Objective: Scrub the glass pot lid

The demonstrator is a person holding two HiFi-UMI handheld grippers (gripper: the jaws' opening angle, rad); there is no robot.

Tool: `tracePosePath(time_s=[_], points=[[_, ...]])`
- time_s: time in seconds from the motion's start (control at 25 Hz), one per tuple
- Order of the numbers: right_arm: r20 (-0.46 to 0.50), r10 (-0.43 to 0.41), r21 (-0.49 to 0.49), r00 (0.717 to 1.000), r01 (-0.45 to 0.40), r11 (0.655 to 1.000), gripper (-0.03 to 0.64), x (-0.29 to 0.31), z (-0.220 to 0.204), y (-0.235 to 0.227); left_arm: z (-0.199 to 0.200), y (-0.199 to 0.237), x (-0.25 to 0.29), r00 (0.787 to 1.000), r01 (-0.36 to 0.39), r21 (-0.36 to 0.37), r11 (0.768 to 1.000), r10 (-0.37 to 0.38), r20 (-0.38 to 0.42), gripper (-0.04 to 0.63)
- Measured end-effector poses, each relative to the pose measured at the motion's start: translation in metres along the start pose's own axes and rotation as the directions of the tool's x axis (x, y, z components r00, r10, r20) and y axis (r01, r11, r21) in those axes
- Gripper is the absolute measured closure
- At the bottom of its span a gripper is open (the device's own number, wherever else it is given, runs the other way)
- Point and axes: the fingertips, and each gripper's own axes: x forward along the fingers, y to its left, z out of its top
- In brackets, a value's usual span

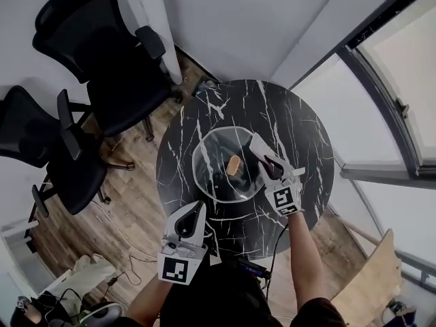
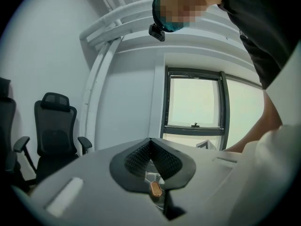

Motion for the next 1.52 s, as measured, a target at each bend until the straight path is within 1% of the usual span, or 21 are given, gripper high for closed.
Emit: tracePosePath(time_s=[0.16,0.24,0.36,0.48,0.72,0.84,1.04,1.36,1.52], points=[[-0.069,0.084,-0.133,0.994,-0.093,0.987,0.551,0.037,-0.01,-0.001,-0.006,0.005,0.007,1.0,-0.018,-0.019,1.0,0.018,0.0,0.592],[-0.091,0.126,-0.194,0.988,-0.142,0.971,0.551,0.056,-0.01,0.0,-0.011,0.007,0.009,1.0,-0.026,-0.032,0.999,0.026,-0.008,0.592],[-0.134,0.181,-0.257,0.974,-0.211,0.943,0.551,0.081,-0.015,0.003,-0.017,0.008,0.011,0.999,-0.033,-0.048,0.998,0.032,-0.019,0.592],[-0.189,0.242,-0.285,0.952,-0.289,0.914,0.551,0.099,-0.023,0.009,-0.019,0.008,0.013,0.999,-0.03,-0.05,0.998,0.028,-0.026,0.592],[-0.264,0.326,-0.275,0.908,-0.395,0.877,0.551,0.107,-0.038,0.022,-0.026,0.012,0.011,0.998,-0.041,-0.048,0.998,0.039,-0.048,0.592],[-0.284,0.333,-0.279,0.899,-0.41,0.869,0.552,0.105,-0.041,0.023,-0.026,0.012,0.012,0.998,-0.046,-0.052,0.998,0.044,-0.048,0.592],[-0.307,0.306,-0.307,0.901,-0.398,0.864,0.552,0.097,-0.049,0.024,-0.026,0.009,0.013,0.998,-0.042,-0.06,0.997,0.039,-0.051,0.592],[-0.322,0.265,-0.3,0.909,-0.364,0.882,0.552,0.074,-0.061,0.036,-0.022,-0.002,0.009,0.999,-0.032,-0.06,0.998,0.03,-0.038,0.593],[-0.334,0.236,-0.285,0.913,-0.336,0.898,0.552,0.062,-0.068,0.04,-0.022,-0.009,0.002,0.999,-0.03,-0.058,0.998,0.028,-0.042,0.592]])
